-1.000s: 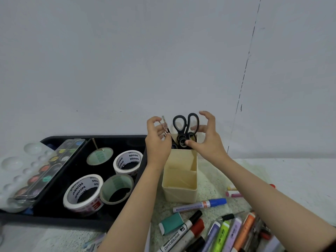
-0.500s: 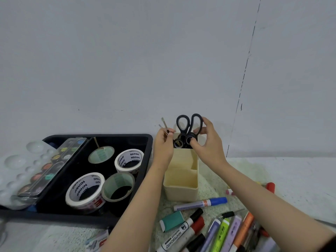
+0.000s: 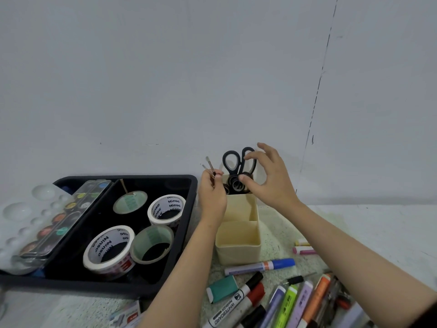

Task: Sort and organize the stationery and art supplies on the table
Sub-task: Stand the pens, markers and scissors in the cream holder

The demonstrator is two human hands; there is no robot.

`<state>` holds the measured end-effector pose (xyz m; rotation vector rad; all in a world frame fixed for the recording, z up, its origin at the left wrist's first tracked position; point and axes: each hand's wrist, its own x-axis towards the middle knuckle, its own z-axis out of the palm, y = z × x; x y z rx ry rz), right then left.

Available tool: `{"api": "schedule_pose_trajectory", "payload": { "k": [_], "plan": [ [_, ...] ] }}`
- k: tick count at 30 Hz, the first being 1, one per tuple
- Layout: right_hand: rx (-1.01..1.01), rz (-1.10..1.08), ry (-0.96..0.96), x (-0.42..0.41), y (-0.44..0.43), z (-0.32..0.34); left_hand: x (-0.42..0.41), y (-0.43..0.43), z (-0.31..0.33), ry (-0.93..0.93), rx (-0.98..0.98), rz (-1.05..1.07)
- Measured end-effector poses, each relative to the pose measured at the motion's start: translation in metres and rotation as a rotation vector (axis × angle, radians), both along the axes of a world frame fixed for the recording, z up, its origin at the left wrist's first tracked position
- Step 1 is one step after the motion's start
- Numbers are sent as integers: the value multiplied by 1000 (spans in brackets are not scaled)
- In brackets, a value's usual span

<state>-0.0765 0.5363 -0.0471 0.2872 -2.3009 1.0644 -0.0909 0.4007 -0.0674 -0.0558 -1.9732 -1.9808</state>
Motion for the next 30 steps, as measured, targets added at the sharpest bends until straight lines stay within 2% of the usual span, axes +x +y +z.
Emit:
{"api": "schedule_pose_trajectory", "payload": {
  "k": [5, 9, 14, 19, 25, 30],
  "plan": [
    [272, -49, -5, 2, -3, 1, 0, 0, 0, -18, -1, -6],
    [344, -117, -39, 1, -8, 5, 1, 0, 0, -13, -5, -10],
    [301, -180, -16, 0, -15, 2, 2, 0, 1, -16, 20, -17],
    [166, -240, 37, 2, -22, -2, 4, -1, 0, -15, 29, -14],
    [146, -294, 71, 9, -11, -7, 6, -3, 2, -11, 166, -92],
    [159, -125, 3, 13, -7, -9, 6, -8, 1, 4, 178, -175]
  ]
}}
